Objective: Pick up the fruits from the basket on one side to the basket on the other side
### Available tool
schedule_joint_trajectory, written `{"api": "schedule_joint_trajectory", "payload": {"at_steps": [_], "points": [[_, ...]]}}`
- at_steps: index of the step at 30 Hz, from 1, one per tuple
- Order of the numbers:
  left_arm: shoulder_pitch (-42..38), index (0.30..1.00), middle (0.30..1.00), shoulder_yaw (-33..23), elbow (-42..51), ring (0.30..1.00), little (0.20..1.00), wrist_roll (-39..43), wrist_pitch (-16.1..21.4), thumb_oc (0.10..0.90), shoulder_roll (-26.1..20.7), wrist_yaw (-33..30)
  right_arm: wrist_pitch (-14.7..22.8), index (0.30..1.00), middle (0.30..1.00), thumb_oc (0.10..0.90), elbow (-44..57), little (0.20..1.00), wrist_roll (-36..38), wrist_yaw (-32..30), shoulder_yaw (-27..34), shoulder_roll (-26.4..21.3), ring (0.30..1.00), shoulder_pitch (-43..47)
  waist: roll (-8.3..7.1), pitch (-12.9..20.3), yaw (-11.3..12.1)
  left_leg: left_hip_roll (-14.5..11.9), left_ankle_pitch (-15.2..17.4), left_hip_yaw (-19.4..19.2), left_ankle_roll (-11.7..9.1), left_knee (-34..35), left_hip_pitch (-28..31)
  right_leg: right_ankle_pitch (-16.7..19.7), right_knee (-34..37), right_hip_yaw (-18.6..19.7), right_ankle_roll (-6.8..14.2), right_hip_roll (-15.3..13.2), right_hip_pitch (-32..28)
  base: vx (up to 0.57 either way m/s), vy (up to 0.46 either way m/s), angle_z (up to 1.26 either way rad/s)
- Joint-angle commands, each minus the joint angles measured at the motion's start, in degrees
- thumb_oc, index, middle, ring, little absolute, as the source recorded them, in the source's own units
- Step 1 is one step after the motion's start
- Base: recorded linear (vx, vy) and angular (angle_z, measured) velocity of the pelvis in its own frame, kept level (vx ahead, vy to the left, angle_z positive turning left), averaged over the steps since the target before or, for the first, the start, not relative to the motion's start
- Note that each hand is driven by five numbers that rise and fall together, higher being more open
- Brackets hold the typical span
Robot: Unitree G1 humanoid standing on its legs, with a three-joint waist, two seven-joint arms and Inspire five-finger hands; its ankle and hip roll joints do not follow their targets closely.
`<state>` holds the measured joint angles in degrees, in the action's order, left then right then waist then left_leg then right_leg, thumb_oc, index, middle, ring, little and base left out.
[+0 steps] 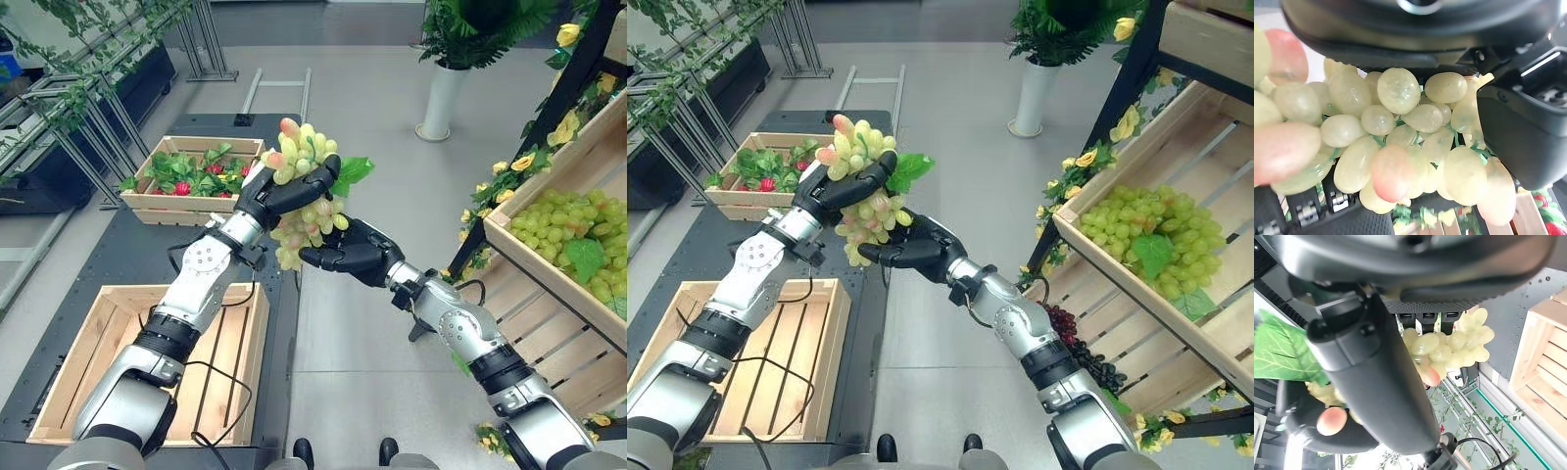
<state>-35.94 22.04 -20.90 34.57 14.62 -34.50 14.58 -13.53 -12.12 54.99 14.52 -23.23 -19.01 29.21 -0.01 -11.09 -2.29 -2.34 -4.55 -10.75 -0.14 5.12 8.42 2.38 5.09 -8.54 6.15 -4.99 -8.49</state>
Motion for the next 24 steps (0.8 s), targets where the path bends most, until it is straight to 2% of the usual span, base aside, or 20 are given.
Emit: {"api": "schedule_joint_trajectory", "payload": {"at_steps": [1, 15, 18, 19, 20, 24], "points": [[-12.4, 0.3, 0.3, 1.4, -4.8, 0.3, 0.3, 1.8, 3.7, 0.4, 2.6, 0.8, 7.3, 0.9, 0.9, 0.8, -0.8, 0.9, 6.9, 0.0, 0.9, 6.0, 0.9, 10.3, 1.84, 8.9, -0.1, 2.9, 9.1, 1.2, -0.6, -0.1, 1.5, -3.9, -0.1, -1.2, -2.7, 3.3, -0.6, 0.02, -0.011, -0.04], [-13.1, 0.3, 0.3, 3.0, -3.6, 0.3, 0.3, 3.0, 2.7, 0.4, 4.0, 2.3, 10.7, 0.9, 0.9, 0.8, -4.7, 0.9, 9.2, -4.9, 1.1, 7.9, 0.9, 12.4, 1.93, 8.9, 0.4, 2.9, 9.2, 1.6, -0.5, -0.1, 1.6, -3.9, -0.1, -1.4, -2.8, 3.3, -0.8, 0.01, -0.002, -0.01], [-13.2, 0.3, 0.3, 3.0, -3.9, 0.3, 0.3, 3.2, 2.6, 0.4, 4.1, 2.0, 11.5, 0.9, 0.9, 0.8, -5.4, 0.9, 10.5, -4.1, 1.4, 8.6, 0.9, 13.0, 1.93, 9.0, 0.6, 2.9, 9.2, 1.7, -0.5, -0.1, 1.5, -3.9, -0.1, -1.4, -2.8, 3.3, -0.8, 0.0, 0.0, 0.0], [-13.1, 0.3, 0.3, 2.9, -4.1, 0.3, 0.3, 3.2, 2.7, 0.4, 4.2, 1.9, 11.7, 0.538, 0.538, 0.558, -5.6, 0.538, 10.3, -4.1, 1.5, 8.6, 0.538, 13.1, 1.9, 9.1, 0.6, 2.9, 9.2, 1.7, -0.5, -0.1, 1.5, -3.9, -0.1, -1.4, -2.8, 3.3, -0.8, 0.0, 0.0, 0.0], [-13.1, 0.3, 0.3, 2.7, -4.4, 0.3, 0.3, 3.0, 2.7, 0.4, 4.3, 1.8, 11.9, 0.3, 0.3, 0.4, -5.6, 0.3, 10.2, -4.0, 1.5, 8.5, 0.3, 13.2, 1.88, 9.1, 0.7, 2.8, 9.1, 1.7, -0.5, -0.1, 1.5, -3.8, -0.1, -1.5, -2.8, 3.3, -0.8, 0.0, 0.0, 0.0], [-12.9, 0.3, 0.3, 2.1, -5.2, 0.3, 0.3, 3.1, 2.8, 0.4, 4.3, 0.8, 11.7, 0.3, 0.3, 0.4, -5.5, 0.3, 10.5, -4.2, 2.0, 8.4, 0.3, 12.9, 1.79, 9.1, 0.7, 2.9, 9.1, 1.8, -0.5, -0.1, 1.4, -3.8, -0.1, -1.4, -2.8, 3.3, -0.7, 0.0, 0.0, 0.0]]}}
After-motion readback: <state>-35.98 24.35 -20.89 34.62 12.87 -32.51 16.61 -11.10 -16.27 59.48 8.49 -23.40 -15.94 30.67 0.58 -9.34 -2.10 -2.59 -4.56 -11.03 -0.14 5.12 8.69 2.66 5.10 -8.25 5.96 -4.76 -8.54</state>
